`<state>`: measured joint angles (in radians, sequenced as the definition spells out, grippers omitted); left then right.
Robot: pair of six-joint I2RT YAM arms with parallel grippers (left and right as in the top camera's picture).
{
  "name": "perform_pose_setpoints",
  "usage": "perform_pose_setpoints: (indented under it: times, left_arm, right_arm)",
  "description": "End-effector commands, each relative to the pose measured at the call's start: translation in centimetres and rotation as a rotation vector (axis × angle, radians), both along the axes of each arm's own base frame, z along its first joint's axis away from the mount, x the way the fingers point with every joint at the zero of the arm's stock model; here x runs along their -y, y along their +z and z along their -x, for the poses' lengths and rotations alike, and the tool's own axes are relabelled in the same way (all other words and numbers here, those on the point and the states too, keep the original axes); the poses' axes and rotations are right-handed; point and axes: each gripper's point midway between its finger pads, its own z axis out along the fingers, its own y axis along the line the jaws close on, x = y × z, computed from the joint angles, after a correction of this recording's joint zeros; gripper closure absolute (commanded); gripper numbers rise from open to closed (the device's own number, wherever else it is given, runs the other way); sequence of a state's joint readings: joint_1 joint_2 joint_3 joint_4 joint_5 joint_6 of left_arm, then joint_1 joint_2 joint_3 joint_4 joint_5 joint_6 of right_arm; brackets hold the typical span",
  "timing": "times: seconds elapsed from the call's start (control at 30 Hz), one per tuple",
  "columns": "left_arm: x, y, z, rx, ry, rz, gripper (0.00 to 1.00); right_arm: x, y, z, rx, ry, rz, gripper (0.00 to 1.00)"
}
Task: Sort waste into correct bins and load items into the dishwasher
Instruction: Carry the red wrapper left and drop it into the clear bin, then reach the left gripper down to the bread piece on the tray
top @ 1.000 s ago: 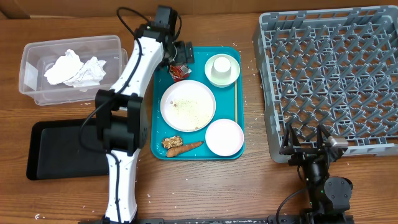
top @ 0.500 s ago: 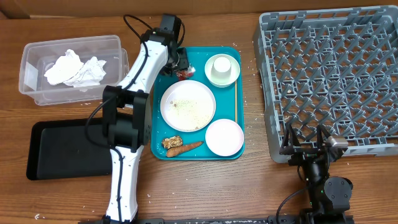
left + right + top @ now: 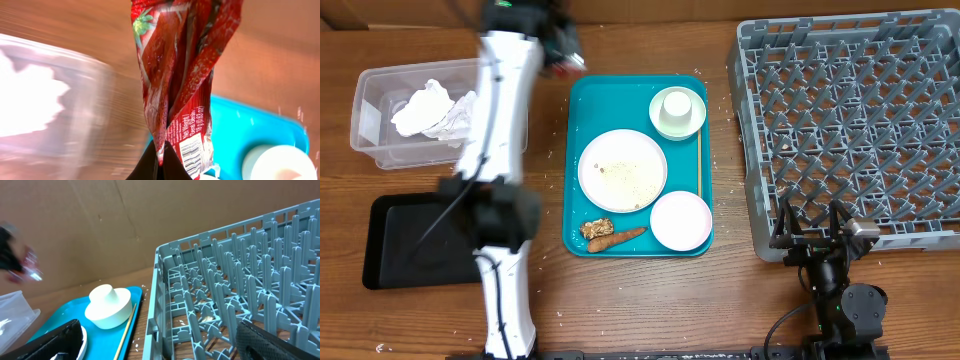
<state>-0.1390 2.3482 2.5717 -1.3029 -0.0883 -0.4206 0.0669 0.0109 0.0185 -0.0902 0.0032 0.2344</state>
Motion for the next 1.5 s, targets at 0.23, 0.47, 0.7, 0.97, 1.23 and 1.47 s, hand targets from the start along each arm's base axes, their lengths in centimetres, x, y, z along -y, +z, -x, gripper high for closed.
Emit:
perform_pose_setpoints:
  times: [0.23, 0.47, 0.7, 0.97, 1.23, 1.47]
  left_arm:
    - [-18.0, 4.3, 6.3, -0.049, 0.474, -0.072, 0.31]
    - [-17.3, 0.0, 6.3, -0.18, 0.367, 0.104, 0.0]
    - [-8.5, 0.9, 6.3, -0.203, -0.005, 0.316, 0.0]
    - [1.3, 0.0, 8.8, -0.317, -0.201, 0.162, 0.0]
    - [5.5, 1.9, 10.3, -0.273, -0.24, 0.037, 0.0]
    - [6.4, 5.7, 13.2, -0.215, -0.301, 0.026, 0.0]
  right_arm:
    - [-0.2, -0.2, 0.0, 0.004, 0.01, 0.006, 0.0]
    - [-0.2, -0.2, 0.0, 0.004, 0.01, 0.006, 0.0]
    - [-0.2, -0.2, 0.0, 0.004, 0.01, 0.006, 0.0]
    - [-0.2, -0.2, 0.0, 0.004, 0.01, 0.006, 0.0]
    - [-0.2, -0.2, 0.0, 0.004, 0.01, 0.006, 0.0]
    - [-0.2, -0.2, 0.0, 0.004, 0.01, 0.006, 0.0]
